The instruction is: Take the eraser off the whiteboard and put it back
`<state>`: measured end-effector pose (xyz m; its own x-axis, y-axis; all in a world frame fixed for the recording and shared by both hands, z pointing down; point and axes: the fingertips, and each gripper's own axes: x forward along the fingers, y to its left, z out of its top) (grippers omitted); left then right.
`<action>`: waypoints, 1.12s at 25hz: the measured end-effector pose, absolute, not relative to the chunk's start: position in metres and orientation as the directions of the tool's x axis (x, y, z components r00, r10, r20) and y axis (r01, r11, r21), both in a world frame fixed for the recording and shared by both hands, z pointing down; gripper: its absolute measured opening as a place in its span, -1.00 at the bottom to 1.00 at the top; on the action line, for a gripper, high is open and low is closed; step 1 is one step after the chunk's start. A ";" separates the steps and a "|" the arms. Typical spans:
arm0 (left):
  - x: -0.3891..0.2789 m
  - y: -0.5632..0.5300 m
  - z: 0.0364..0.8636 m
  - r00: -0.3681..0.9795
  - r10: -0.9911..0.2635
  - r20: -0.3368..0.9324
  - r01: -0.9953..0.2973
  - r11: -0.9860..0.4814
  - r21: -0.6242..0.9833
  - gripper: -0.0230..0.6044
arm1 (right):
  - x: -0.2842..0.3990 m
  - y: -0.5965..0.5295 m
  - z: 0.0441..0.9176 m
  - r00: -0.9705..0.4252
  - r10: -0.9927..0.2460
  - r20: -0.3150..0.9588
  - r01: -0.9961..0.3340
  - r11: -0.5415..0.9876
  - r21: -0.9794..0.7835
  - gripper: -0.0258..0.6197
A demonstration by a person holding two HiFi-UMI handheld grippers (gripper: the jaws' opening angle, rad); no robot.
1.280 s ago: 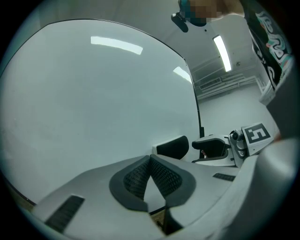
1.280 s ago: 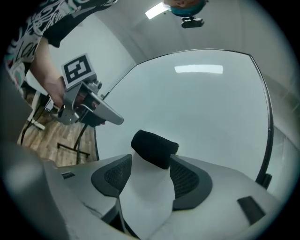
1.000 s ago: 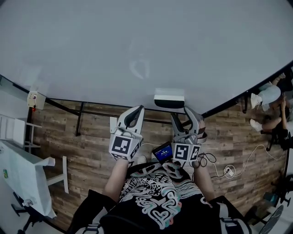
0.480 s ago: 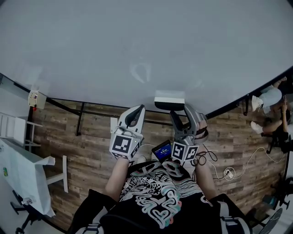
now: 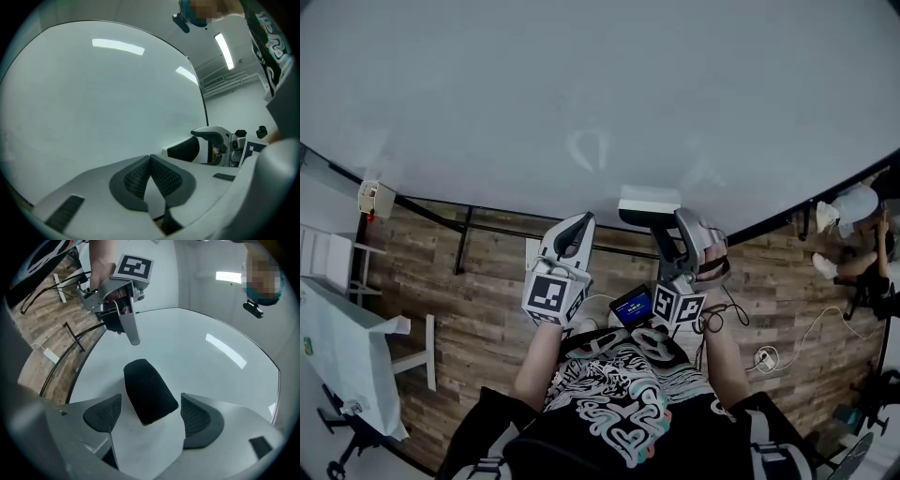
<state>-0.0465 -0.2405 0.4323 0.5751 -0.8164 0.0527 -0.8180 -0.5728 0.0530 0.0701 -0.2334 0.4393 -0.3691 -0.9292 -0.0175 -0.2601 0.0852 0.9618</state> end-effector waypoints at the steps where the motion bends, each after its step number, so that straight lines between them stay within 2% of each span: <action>1: -0.046 -0.240 0.432 0.576 -0.816 0.054 -0.818 -0.573 0.052 -0.86 | 0.069 -0.233 0.439 -0.375 -0.927 -0.018 -0.257 0.086 0.963 0.26; 16: -0.041 -0.239 0.436 0.583 -0.810 0.068 -0.813 -0.580 0.053 -0.86 | 0.059 -0.245 0.435 -0.403 -0.915 -0.018 -0.241 0.088 0.967 0.26; 19: -0.042 -0.239 0.437 0.582 -0.810 0.071 -0.813 -0.579 0.052 -0.86 | 0.059 -0.246 0.433 -0.408 -0.912 -0.024 -0.240 0.082 0.967 0.20; 28: -0.040 -0.240 0.439 0.584 -0.809 0.074 -0.812 -0.581 0.053 -0.86 | 0.058 -0.244 0.431 -0.410 -0.912 -0.019 -0.256 0.095 0.962 0.18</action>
